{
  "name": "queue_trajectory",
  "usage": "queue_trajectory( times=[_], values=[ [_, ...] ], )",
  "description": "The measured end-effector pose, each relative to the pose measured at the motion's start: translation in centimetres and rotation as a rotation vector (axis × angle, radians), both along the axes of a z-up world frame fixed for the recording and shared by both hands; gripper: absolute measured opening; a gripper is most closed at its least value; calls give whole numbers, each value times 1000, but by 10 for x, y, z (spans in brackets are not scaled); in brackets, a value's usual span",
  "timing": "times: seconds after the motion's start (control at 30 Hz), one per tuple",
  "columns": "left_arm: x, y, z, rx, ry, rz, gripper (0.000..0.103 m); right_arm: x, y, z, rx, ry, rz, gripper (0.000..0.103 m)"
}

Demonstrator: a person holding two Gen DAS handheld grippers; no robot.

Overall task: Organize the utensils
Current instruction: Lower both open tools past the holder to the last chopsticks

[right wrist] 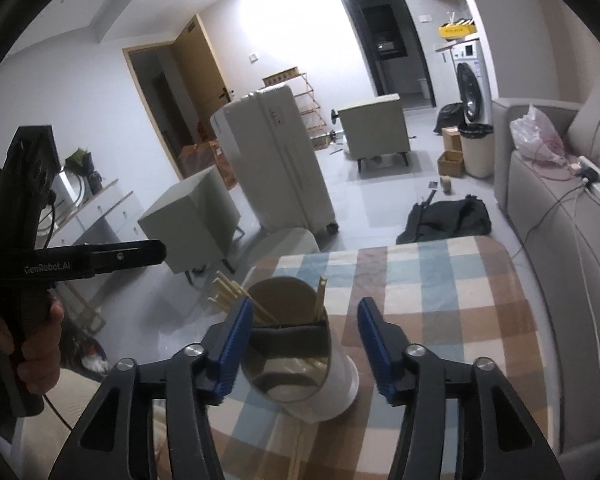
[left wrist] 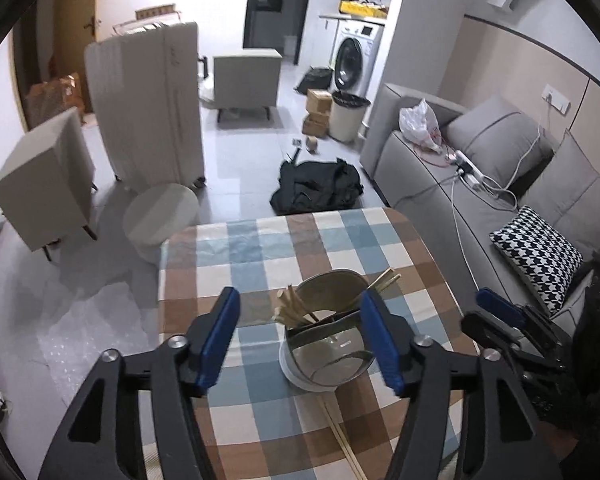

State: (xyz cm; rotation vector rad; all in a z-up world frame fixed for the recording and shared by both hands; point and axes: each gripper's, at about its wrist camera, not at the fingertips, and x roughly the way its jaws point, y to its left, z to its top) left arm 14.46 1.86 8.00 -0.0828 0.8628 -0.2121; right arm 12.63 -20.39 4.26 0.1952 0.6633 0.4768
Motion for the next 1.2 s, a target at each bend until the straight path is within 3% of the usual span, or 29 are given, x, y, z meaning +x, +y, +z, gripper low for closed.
queue_trajectory(
  times=[0.23, 0.4, 0.53, 0.8, 1.2],
  values=[
    [-32, -1, 7, 19, -57, 37, 73, -33, -6, 15, 19, -45, -28, 78],
    [-50, -2, 3, 28, -96, 53, 82, -55, -9, 14, 13, -52, -52, 86],
    [-57, -5, -8, 36, -105, 58, 83, -66, -11, 8, 2, -45, -59, 92],
    [-76, -4, -39, 3, -104, 76, 84, -78, -6, -15, -37, -2, -41, 98],
    [-81, -4, -95, 25, 5, 121, 84, -81, 7, -62, -129, 130, -25, 100]
  ],
)
